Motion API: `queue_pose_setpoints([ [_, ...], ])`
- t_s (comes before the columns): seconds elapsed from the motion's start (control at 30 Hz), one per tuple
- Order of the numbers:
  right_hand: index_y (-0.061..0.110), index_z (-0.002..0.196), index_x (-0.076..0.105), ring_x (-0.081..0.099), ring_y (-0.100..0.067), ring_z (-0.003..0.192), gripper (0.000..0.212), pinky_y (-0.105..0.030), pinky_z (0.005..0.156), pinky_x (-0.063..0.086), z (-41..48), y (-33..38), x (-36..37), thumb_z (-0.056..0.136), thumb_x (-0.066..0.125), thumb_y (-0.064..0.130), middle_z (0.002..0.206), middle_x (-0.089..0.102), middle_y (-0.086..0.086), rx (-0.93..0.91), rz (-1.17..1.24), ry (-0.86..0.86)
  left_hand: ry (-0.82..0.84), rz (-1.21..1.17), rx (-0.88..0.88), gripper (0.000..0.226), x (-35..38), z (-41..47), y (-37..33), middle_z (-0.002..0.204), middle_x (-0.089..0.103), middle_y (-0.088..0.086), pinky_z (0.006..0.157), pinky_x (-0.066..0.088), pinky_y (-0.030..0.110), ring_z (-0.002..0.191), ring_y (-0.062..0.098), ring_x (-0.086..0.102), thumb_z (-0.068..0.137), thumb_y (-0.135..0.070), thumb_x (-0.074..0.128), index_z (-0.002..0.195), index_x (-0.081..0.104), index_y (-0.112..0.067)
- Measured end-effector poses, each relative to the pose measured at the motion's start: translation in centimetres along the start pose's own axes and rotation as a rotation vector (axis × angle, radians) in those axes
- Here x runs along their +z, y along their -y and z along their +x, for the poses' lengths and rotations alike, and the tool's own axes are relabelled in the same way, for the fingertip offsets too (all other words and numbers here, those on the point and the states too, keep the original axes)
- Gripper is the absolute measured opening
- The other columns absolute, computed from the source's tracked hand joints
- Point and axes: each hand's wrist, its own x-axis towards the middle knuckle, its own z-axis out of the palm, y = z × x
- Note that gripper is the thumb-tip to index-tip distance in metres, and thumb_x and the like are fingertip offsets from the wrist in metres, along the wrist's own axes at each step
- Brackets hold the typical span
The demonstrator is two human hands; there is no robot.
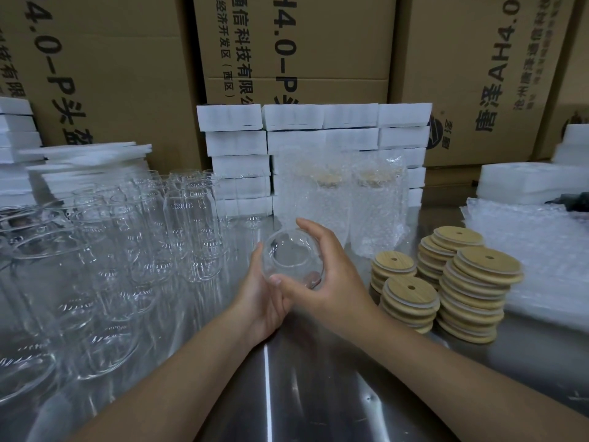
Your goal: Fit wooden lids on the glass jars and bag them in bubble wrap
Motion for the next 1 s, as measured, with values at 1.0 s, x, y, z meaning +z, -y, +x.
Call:
queue_pose_setpoints([
  [1.0, 0.032, 0.104, 0.055, 0.057, -0.003, 0.113, 0.062, -0.029, 0.101, 0.044, 1.1, -0.9, -0.5, 0.052, 0.078, 0.058, 0.110, 0.062, 0.011, 0.121, 0.277, -0.275, 0.182, -0.119, -0.307, 0.085, 0.6, -0.7, -0.6, 0.118, 0.063, 0.030, 0.086, 0.056, 0.027, 0.093, 0.025, 0.072, 0.069, -0.059, 0.054, 0.117, 0.051, 0.011],
])
